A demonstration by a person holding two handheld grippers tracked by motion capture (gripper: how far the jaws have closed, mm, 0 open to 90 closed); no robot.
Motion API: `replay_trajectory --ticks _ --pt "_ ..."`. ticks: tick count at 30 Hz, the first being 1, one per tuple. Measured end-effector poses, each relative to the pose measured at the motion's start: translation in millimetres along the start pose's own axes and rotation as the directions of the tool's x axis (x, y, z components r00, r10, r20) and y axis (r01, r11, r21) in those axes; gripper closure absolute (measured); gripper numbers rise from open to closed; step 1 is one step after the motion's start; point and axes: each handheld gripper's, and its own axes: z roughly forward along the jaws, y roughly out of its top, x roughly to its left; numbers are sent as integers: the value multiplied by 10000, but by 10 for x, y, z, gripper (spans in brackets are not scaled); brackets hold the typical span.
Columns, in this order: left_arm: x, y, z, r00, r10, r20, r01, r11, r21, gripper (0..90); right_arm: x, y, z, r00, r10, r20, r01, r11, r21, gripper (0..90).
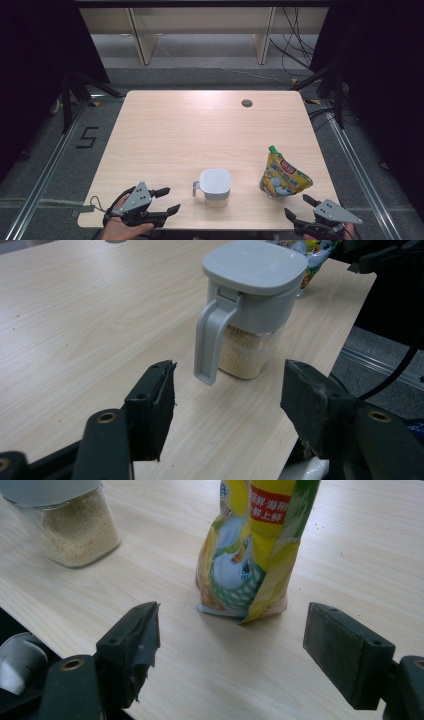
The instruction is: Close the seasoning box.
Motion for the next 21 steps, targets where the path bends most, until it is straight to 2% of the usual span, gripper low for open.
replay_trajectory --ticks 1,2,3,4,5,6,7,8,9,10,11,12,14,15,16,17,21 --pt "0 0 0 10000 0 0 0 10000 0 356 0 0 0 10000 0 0 0 10000 0 234" --pt "20 -25 -20 9997 254 -57 -253 9997 63 344 5 6 -3 10000 3 -63 -3 10000 30 234" --pt "20 -25 -20 9997 254 -57 -253 9997 63 332 5 6 -3 10000 3 -63 -3 10000 30 234" --pt "1 -46 -25 9999 -41 -154 41 10000 34 332 6 7 -2 10000 -39 -57 39 10000 19 234" --pt "0 -75 -42 9999 41 -139 -40 10000 70 320 41 4 -17 9994 343 34 -343 9993 121 235" --pt "0 -75 -42 9999 41 -139 -40 10000 70 310 41 4 -17 9994 343 34 -343 9993 121 235" --pt "8 -85 -46 9995 279 -121 -278 9996 72 310 39 5 -16 9996 279 19 -279 9995 114 235" --pt "-1 -102 -42 9997 212 -103 -212 9998 48 303 40 4 -16 9996 274 20 -275 9995 125 235" --pt "14 -112 -54 9988 478 -123 -475 9986 251 297 22 4 -10 9999 135 9 -135 9999 75 234" --pt "3 -128 -53 9990 389 -208 -384 9990 250 293 42 3 -14 9995 327 37 -328 9993 152 234" --pt "11 -137 -60 9986 496 -196 -490 9983 318 278 33 2 -8 9998 185 39 -186 9997 133 233" --pt "0 -152 -65 9993 314 -214 -306 9989 358 272 34 3 -9 9998 203 38 -203 9997 124 233" --pt "-7 -172 -60 9996 276 -111 -273 9994 235 267 38 3 -10 9996 284 28 -284 9995 137 233" --pt "-26 -187 -59 9997 130 -195 -125 9995 283 258 11 6 -5 9999 -69 107 69 10000 23 232" --pt "-26 -199 -56 9997 223 -138 -218 9990 392 248 39 2 -10 9995 325 30 -326 9993 157 232" --pt "-48 -212 -42 9999 90 -53 -88 9996 282 233 9 5 -4 10000 37 -14 -37 10000 64 232" --pt "-95 -243 -22 9998 185 -26 -184 9987 466 228 4 5 -1 10000 -53 -58 53 10000 78 233"
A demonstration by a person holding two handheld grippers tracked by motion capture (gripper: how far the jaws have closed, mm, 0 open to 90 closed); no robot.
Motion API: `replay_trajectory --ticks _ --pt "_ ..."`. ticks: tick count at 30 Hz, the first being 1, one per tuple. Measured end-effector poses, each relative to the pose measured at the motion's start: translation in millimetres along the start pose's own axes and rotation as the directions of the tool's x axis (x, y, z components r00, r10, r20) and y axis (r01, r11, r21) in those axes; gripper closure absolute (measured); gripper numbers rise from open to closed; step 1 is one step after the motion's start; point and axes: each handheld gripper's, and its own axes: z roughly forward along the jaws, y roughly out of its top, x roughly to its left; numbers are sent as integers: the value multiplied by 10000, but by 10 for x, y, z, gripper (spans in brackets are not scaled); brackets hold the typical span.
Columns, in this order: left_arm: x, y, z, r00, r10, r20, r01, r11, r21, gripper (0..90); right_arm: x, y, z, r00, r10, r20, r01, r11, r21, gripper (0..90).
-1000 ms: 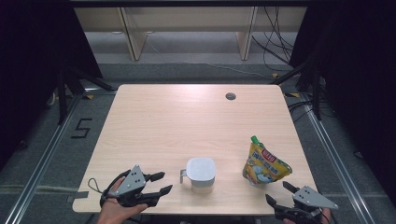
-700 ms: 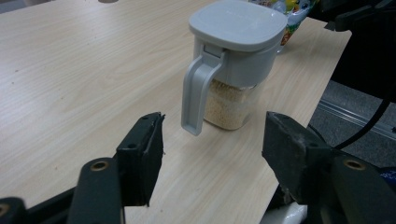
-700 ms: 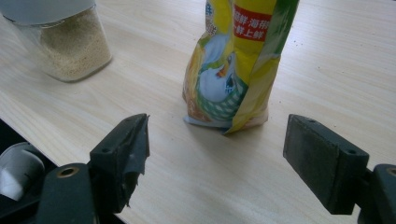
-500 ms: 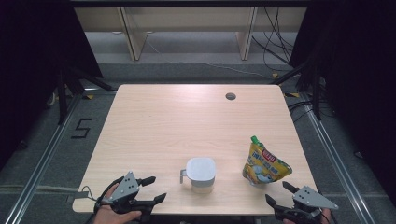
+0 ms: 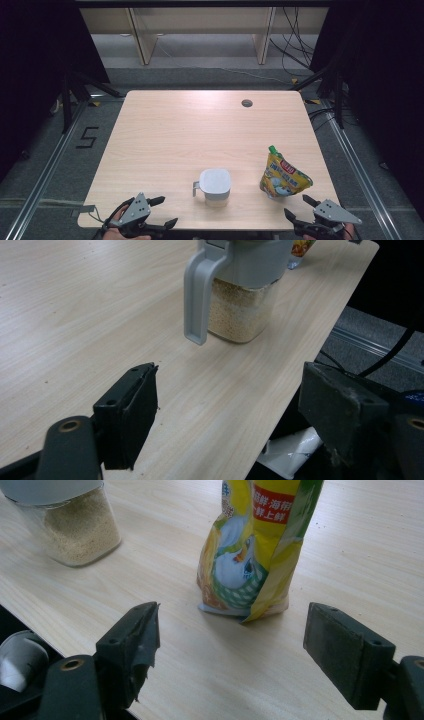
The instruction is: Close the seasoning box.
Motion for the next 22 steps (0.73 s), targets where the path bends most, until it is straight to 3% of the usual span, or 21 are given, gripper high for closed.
replay_trajectory --ticks 1,2,6,8,10,11,13,17,22 --pt "-14 -4 11 10000 -44 56 44 10000 -76 228 0 0 0 10000 0 0 0 10000 0 233" --pt "-1 -2 12 9996 254 84 -253 9997 -59 228 2 0 0 10000 10 -5 -10 10000 -3 233" --pt "17 -5 6 9993 365 72 -365 9993 26 227 2 0 3 10000 -34 -23 34 10000 -2 233" --pt "3 -14 10 10000 0 -8 0 10000 19 228 5 0 6 10000 -55 -35 55 10000 4 233" --pt "-3 -14 18 9999 -100 7 100 9998 -144 227 5 0 6 10000 -54 -30 54 10000 2 233" --pt "19 -7 11 9998 209 -20 -209 9997 -116 226 3 -1 5 10000 -25 -25 25 10000 2 232" --pt "29 -4 1 9994 347 -36 -347 9994 24 226 2 -1 4 10000 -19 -21 19 10000 0 233" --pt "18 -11 18 9998 183 -39 -183 9998 -70 218 2 -1 6 10000 -33 -23 33 10000 2 232" --pt "36 -4 2 9991 386 -181 -384 9992 74 219 0 -1 7 10000 -43 -4 43 10000 9 233"
